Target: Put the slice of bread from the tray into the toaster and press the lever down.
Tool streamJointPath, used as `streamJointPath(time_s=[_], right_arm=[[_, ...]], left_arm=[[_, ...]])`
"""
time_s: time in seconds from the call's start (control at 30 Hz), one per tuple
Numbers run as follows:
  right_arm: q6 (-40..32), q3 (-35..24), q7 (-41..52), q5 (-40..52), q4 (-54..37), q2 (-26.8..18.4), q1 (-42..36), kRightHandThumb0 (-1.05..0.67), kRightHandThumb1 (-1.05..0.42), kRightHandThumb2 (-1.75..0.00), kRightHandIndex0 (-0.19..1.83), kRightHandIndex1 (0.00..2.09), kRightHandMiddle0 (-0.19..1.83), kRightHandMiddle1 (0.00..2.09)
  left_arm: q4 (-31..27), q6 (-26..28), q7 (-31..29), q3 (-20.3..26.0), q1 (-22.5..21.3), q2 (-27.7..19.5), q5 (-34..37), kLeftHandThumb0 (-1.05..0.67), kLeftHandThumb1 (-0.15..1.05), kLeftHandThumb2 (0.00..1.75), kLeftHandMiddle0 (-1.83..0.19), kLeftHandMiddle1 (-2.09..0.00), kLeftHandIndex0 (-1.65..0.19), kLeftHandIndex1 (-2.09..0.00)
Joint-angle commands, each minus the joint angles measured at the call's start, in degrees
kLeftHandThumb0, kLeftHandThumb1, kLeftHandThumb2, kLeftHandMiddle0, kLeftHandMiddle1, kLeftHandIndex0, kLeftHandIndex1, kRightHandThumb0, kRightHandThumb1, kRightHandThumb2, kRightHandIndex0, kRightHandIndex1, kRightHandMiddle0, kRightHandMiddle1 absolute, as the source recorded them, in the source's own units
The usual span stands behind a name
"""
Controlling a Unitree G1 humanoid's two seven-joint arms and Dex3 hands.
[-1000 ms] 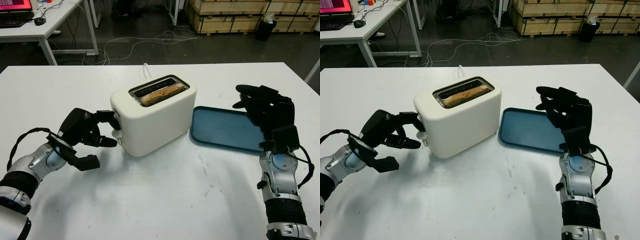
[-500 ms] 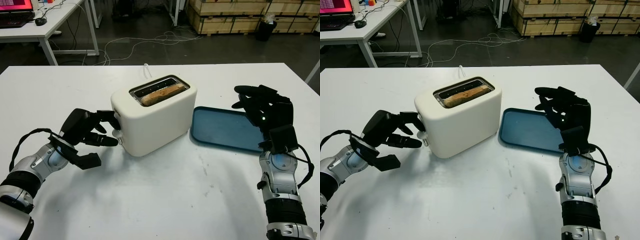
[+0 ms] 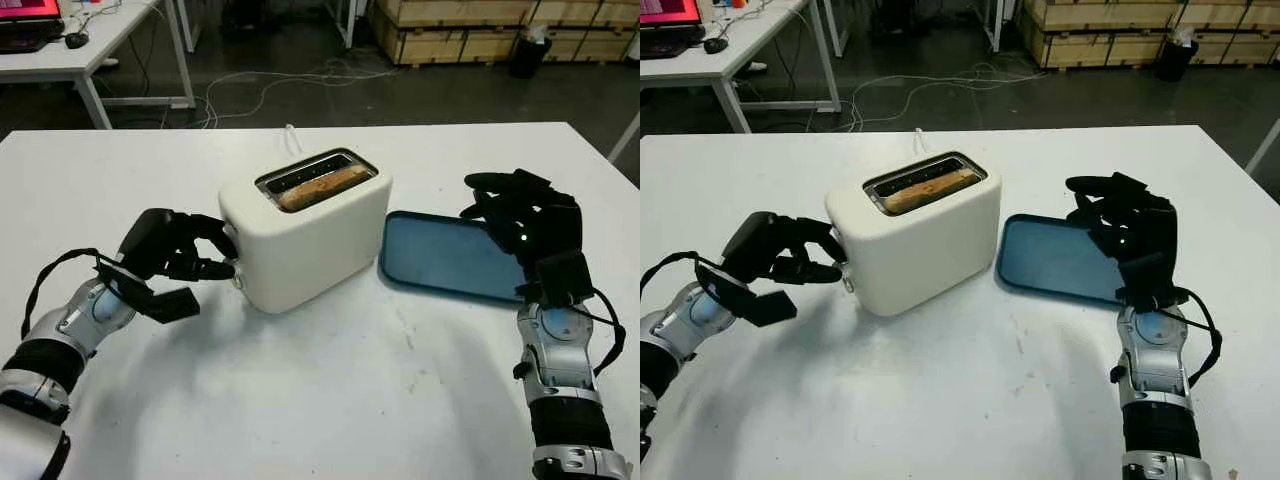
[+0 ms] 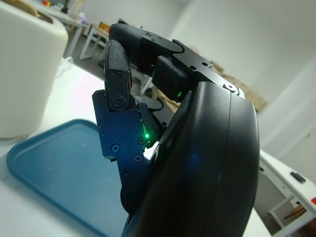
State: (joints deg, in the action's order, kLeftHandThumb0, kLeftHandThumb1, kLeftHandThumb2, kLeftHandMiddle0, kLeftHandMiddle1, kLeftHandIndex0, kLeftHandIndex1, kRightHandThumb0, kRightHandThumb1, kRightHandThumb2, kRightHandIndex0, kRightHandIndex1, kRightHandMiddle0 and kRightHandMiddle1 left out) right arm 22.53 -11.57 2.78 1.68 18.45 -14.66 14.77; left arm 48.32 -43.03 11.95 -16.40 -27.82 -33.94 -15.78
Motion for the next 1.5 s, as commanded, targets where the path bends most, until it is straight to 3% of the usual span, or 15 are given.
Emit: streamJointPath(time_s=[0.0, 0.2, 0.53, 0.63, 0.77, 1.03, 1.13, 1.27, 1.47], right_arm=[[0.7, 0.0, 0.1, 0.5, 0.7, 0.3, 0.6, -0.4, -0.92, -0.23, 0.83, 1.17, 0.96, 0.55], [0.6, 0.1, -0.2, 0.3, 0.3, 0.5, 0.5, -0.41, -0.92, -0.23, 0.85, 1.15, 0.96, 0.53], [0.5, 0.7, 0.1, 0.4, 0.4, 0.8, 0.5, -0.39, -0.92, -0.23, 0.85, 1.17, 0.97, 0.49], [0.9, 0.9, -0.3, -0.2, 1.0, 0.6, 0.7, -0.39, -0.92, -0.24, 0.84, 1.17, 0.97, 0.47], [0.7, 0.9, -0.1, 0.1, 0.9, 0.6, 0.7, -0.39, -0.92, -0.24, 0.84, 1.18, 0.97, 0.45], [1.1, 1.1, 0.2, -0.1, 1.0, 0.3, 1.0, -0.4, -0.92, -0.23, 0.84, 1.21, 1.01, 0.45], [0.7, 1.3, 0.0, -0.3, 1.1, 0.3, 1.1, -0.4, -0.92, -0.23, 0.83, 1.21, 1.0, 0.44], [1.0, 1.3, 0.3, 0.1, 1.3, 0.4, 1.3, -0.4, -0.92, -0.23, 0.84, 1.21, 1.01, 0.44], [0.8, 1.3, 0.4, 0.3, 1.2, 0.6, 1.4, -0.41, -0.92, -0.22, 0.83, 1.2, 1.01, 0.45]], left_arm=[[-1.1, 3.5, 0.4, 2.9, 0.9, 1.0, 0.2, -1.05, 0.92, 0.27, -1.54, -1.12, -1.54, -0.72], [-6.3, 7.7, 3.5, 9.6, 1.5, 4.5, 0.4, -1.05, 0.92, 0.39, -1.53, -1.37, -1.31, -1.15], [-18.5, 15.9, 2.3, 16.8, 5.0, 7.6, 1.2, -1.05, 0.92, 0.43, -1.57, -1.51, -1.22, -1.4], [-20.4, 15.7, 2.0, 17.5, 5.9, 7.5, 0.8, -1.05, 0.92, 0.39, -1.56, -1.49, -1.19, -1.34], [-19.9, 8.9, 0.0, 18.2, 6.5, 5.8, 1.3, -1.05, 0.92, 0.36, -1.43, -1.45, -1.11, -1.12], [-21.2, -1.0, -6.7, 21.0, 7.1, 1.2, 4.5, -1.05, 0.92, 0.39, -1.25, -1.71, -0.93, -0.87], [-21.4, -4.3, -11.4, 20.7, 7.9, -1.4, 5.2, -1.05, 0.92, 0.35, -1.18, -1.68, -0.96, -0.69], [-22.0, -6.6, -13.3, 19.6, 8.4, -4.6, -0.6, -1.05, 0.92, 0.42, -1.2, -1.66, -0.99, -0.56], [-22.6, -9.2, -11.6, 17.6, 8.0, -6.0, -9.8, -1.05, 0.92, 0.58, -1.14, -1.74, -0.92, -0.59]])
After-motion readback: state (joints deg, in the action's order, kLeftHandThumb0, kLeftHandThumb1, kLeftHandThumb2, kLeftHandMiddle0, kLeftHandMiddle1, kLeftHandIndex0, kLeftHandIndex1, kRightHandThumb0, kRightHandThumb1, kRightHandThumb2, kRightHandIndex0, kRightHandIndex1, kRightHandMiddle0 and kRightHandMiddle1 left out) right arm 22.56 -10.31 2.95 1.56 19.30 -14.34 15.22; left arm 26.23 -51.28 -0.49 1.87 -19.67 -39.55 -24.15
